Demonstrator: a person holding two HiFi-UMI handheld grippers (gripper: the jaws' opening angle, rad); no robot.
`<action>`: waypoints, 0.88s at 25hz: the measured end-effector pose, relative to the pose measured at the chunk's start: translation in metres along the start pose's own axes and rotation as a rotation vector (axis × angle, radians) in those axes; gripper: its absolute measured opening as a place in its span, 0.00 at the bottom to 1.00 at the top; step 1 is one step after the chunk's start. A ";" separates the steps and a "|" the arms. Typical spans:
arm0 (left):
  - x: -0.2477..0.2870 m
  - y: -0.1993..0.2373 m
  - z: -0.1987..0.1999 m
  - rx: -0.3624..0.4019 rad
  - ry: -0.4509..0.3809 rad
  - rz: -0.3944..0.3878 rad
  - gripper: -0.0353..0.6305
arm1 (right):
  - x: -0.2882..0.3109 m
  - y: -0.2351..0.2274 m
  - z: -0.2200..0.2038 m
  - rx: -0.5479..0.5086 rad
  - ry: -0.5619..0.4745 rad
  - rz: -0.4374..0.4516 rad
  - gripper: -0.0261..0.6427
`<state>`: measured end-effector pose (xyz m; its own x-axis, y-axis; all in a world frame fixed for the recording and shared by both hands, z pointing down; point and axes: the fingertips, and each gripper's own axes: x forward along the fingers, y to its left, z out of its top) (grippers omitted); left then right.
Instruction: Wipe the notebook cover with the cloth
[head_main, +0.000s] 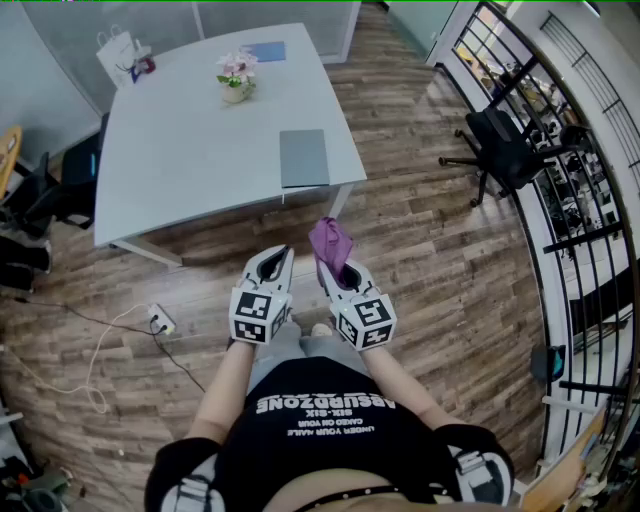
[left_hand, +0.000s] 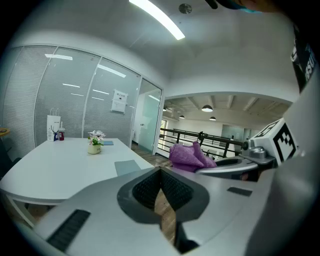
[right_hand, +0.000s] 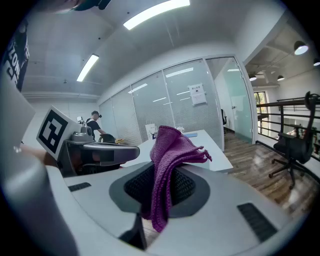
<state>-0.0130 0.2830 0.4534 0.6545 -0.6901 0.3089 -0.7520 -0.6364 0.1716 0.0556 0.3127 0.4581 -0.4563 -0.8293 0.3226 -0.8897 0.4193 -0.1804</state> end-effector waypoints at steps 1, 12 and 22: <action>0.001 0.002 0.000 0.001 -0.002 -0.004 0.07 | 0.003 0.000 -0.001 -0.001 0.003 -0.002 0.15; 0.006 0.061 -0.008 -0.025 0.030 -0.049 0.07 | 0.051 0.010 -0.002 0.014 0.044 -0.072 0.16; 0.051 0.092 -0.017 -0.045 0.075 -0.067 0.07 | 0.081 -0.036 -0.005 0.054 0.060 -0.106 0.16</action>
<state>-0.0505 0.1955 0.5011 0.6968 -0.6180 0.3642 -0.7108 -0.6629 0.2350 0.0509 0.2319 0.4952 -0.3617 -0.8434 0.3974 -0.9315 0.3091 -0.1919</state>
